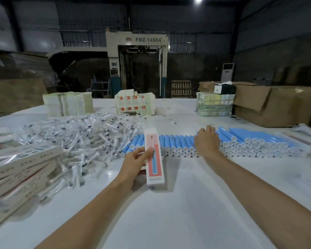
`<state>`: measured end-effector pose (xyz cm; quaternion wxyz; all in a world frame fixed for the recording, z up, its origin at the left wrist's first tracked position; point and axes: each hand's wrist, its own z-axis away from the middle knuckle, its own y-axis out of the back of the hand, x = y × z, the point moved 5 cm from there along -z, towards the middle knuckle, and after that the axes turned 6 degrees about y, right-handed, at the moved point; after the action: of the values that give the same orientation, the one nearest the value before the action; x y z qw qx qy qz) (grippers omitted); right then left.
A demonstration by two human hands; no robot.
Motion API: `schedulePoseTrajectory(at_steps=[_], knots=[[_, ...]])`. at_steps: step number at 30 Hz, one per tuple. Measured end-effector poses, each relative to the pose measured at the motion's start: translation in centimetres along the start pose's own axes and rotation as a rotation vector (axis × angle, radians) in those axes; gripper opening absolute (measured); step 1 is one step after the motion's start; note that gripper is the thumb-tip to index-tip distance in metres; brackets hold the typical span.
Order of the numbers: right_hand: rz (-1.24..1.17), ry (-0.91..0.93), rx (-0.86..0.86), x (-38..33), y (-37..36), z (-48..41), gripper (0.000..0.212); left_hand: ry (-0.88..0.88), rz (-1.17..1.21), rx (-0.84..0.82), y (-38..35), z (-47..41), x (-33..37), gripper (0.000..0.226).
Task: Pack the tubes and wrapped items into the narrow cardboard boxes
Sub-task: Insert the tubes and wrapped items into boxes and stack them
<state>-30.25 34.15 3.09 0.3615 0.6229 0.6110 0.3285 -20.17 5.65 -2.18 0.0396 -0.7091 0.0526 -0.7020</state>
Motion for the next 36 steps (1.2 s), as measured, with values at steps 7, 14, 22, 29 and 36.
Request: schedulePoseTrajectory(at_steps=[7,14,22,29,36], knots=[[0.282,0.063,-0.151,-0.4,-0.9,-0.5,0.029,-0.034,0.011,-0.031,0.1,-0.2,0.3,0.037],[0.292,0.071,-0.226,-1.4,-0.1,-0.8,0.025,-0.068,-0.04,-0.128,-0.8,0.5,0.8,0.044],[-0.856,-0.146,-0.091,-1.5,4.1,-0.2,0.017,-0.147,-0.126,-0.172,-1.2,1.7,1.9,0.043],[-1.96,0.071,0.043,-5.3,12.4,3.3,0.019,-0.202,-0.207,-0.208,-2.4,2.8,2.7,0.052],[-1.565,0.052,-0.023,-6.3,11.2,3.8,0.067,-0.222,-0.226,-0.221,-2.4,3.0,2.9,0.046]])
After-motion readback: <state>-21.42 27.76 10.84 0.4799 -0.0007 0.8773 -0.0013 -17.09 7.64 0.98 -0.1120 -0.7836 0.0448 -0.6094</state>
